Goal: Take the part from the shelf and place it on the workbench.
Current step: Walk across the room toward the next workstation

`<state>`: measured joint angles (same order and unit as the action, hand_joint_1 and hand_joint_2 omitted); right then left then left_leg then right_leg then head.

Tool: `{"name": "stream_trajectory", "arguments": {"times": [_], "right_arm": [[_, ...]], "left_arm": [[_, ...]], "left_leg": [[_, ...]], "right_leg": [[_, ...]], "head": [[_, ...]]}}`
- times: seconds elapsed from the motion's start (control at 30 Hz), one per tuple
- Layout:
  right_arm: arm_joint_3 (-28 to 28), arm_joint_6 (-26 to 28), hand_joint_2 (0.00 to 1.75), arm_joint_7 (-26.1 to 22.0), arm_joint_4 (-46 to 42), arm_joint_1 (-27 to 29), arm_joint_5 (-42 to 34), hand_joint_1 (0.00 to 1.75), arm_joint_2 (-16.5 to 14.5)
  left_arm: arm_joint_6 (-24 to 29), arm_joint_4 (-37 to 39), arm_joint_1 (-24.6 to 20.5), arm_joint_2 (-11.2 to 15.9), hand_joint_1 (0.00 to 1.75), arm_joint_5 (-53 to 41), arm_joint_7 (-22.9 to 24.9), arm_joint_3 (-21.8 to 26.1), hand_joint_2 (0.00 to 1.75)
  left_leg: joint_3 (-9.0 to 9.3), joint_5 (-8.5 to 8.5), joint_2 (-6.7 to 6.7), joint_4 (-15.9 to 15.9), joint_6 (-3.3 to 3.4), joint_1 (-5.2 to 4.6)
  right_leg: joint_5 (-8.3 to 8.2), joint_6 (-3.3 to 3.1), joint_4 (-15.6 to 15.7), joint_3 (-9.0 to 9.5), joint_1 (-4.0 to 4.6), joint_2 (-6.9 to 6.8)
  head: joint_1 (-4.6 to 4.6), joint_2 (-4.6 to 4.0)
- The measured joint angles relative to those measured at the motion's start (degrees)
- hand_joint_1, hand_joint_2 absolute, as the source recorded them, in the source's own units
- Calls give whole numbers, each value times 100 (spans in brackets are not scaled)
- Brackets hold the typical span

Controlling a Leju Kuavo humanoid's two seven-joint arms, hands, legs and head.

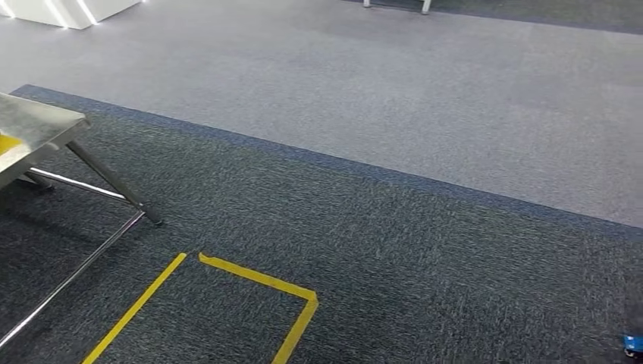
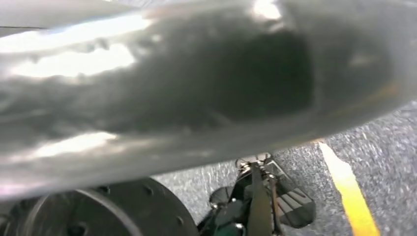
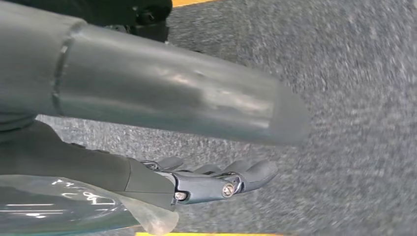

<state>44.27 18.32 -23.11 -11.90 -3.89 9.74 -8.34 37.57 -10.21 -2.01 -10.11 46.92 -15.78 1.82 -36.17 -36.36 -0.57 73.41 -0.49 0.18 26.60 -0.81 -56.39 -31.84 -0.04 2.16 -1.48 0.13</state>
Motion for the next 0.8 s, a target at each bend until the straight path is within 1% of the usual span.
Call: {"name": "stream_trajectory", "arguments": {"times": [0.03, 0.07, 0.1, 0.13, 0.17, 0.2, 0.23, 0.27, 0.3, 0.33, 0.37, 0.4, 0.43, 0.47, 0.5, 0.53, 0.57, 0.6, 0.63, 0.67, 0.7, 0.73, 0.77, 0.8], "right_arm": [[36, -25, 0, -17, -1, 15, -3, 0, 23], [66, -49, 0, -28, -2, 26, 3, 0, 51], [90, -69, 0, -31, -5, 31, 19, 0, 86], [110, -81, 0, -28, -10, 26, 43, 0, 123], [125, -87, 0, -22, -19, 22, 68, 0, 159], [135, -90, 0, -14, -28, 22, 103, 0, 196], [142, -90, 0, 4, -36, 33, 153, 0, 228], [144, -91, 0, 30, -40, 57, 221, 0, 264], [143, -91, 0, 69, -42, 79, 316, 0, 292], [137, -91, 0, 126, -43, 91, 426, 0, 310], [118, -91, 0, 199, -43, 89, 548, 0, 325], [87, -87, 0, 286, -43, 78, 668, 0, 325], [46, -81, 0, 382, -43, 73, 768, 0, 325], [7, -75, 0, 474, -42, 80, 847, 0, 323], [-23, -69, 0, 549, -40, 99, 895, 0, 320], [-44, -65, 0, 608, -38, 120, 916, 0, 317], [-53, -65, 0, 640, -36, 135, 917, 0, 312], [-60, -68, 0, 650, -35, 137, 906, 0, 291], [-62, -77, 0, 640, -34, 126, 886, 0, 264], [-62, -96, 0, 613, -34, 108, 862, 0, 226], [-61, -120, 0, 577, -34, 95, 837, 0, 182], [-58, -145, 0, 541, -34, 90, 812, 0, 146], [-54, -166, 0, 511, -34, 96, 789, 0, 111], [-50, -179, 0, 489, -34, 110, 771, 0, 78]], "left_arm": [[-23, 0, 1, -3, 0, -50, -11, -52, 0], [-46, 0, 0, -2, 0, -88, -38, -100, 0], [-70, 0, -1, 1, 0, -112, -78, -138, 0], [-91, 0, -2, 3, 0, -133, -131, -166, 0], [-112, 0, -1, 8, 0, -163, -193, -188, 0], [-136, 0, -2, 17, 0, -199, -264, -213, 0], [-154, 0, -2, 31, 0, -243, -347, -243, 0], [-170, 0, -4, 54, 0, -286, -435, -274, 0], [-180, 0, -8, 81, 0, -317, -522, -303, 0], [-184, 0, -6, 113, 0, -334, -599, -321, 0], [-187, 0, -1, 147, 0, -339, -671, -328, 0], [-192, 0, 11, 182, 0, -337, -734, -331, 0], [-204, 0, 25, 219, 0, -328, -795, -331, 0], [-223, 0, 36, 251, 0, -315, -862, -330, 0], [-251, 0, 41, 281, 0, -299, -926, -330, 0], [-292, 0, 40, 303, 0, -281, -995, -328, 0], [-335, 0, 38, 319, 0, -269, -1059, -326, 0], [-381, 0, 36, 333, 0, -266, -1108, -322, 0], [-428, 0, 36, 344, 0, -280, -1141, -318, 0], [-462, 0, 37, 352, 0, -311, -1145, -316, 0], [-489, 0, 34, 360, 0, -352, -1124, -316, 0], [-507, 0, 28, 363, 0, -394, -1087, -320, 0], [-519, 0, 18, 364, 0, -429, -1044, -326, 0], [-528, 0, 6, 364, 0, -457, -1005, -334, 0]], "left_leg": [[88, 174, 28, -198, 19, 0], [246, 405, 114, -560, 45, 2], [411, 593, 280, -946, 78, 9], [551, 722, 437, -1291, 100, 21], [624, 768, 557, -1488, 114, 26], [644, 756, 604, -1560, 121, 25], [646, 760, 549, -1594, 128, 24], [645, 779, 474, -1608, 150, 25], [649, 800, 395, -1633, 178, 33], [650, 821, 308, -1659, 204, 43], [650, 831, 214, -1674, 220, 45], [645, 831, 117, -1676, 229, 40], [640, 828, 14, -1675, 233, 35], [638, 825, -85, -1673, 235, 32], [636, 820, -171, -1672, 234, 32], [638, 815, -245, -1669, 227, 33], [645, 806, -310, -1667, 214, 34], [657, 792, -373, -1664, 192, 28], [667, 773, -438, -1651, 161, 14], [676, 760, -504, -1643, 127, -3], [684, 749, -573, -1634, 96, -20], [689, 742, -645, -1627, 70, -31], [695, 730, -699, -1625, 43, -29], [691, 680, -644, -1584, 13, -17]], "right_leg": [[-3, 5, -10, 1, 1, 82], [-5, 11, -21, 1, 1, 163], [-8, 24, -37, -8, 3, 243], [-13, 46, -59, -32, 5, 330], [-25, 77, -76, -68, -2, 404], [-41, 117, -87, -106, -13, 478], [-62, 163, -88, -151, -24, 554], [-67, 199, -98, -190, -35, 554], [-25, 228, -157, -243, -31, 459], [79, 251, -314, -335, -23, 309], [246, 267, -589, -466, -21, 119], [441, 288, -947, -631, -20, -31], [607, 311, -1316, -797, -32, -106], [696, 333, -1581, -904, -48, -149], [686, 352, -1665, -920, -66, -180], [576, 368, -1529, -820, -88, -217], [411, 377, -1223, -630, -104, -275], [264, 379, -835, -400, -111, -411], [169, 364, -472, -185, -94, -554], [130, 331, -242, -52, -76, -661], [133, 295, -125, 8, -56, -721], [141, 256, -102, 10, -39, -681], [129, 214, -109, -8, -45, -608], [117, 181, -103, -17, -52, -542]], "head": [[-1, 0], [-2, 0], [-2, 0], [-5, 0], [-8, 0], [-7, 0], [-9, 0], [-5, 0], [-18, 0], [-45, 0], [-67, 0], [-91, 0], [-101, 0], [-98, 0], [-99, 0], [-99, 0], [-101, 0], [-103, 0], [-110, 0], [-109, 0], [-108, 0], [-106, 0], [-99, 0], [-93, 0]]}}
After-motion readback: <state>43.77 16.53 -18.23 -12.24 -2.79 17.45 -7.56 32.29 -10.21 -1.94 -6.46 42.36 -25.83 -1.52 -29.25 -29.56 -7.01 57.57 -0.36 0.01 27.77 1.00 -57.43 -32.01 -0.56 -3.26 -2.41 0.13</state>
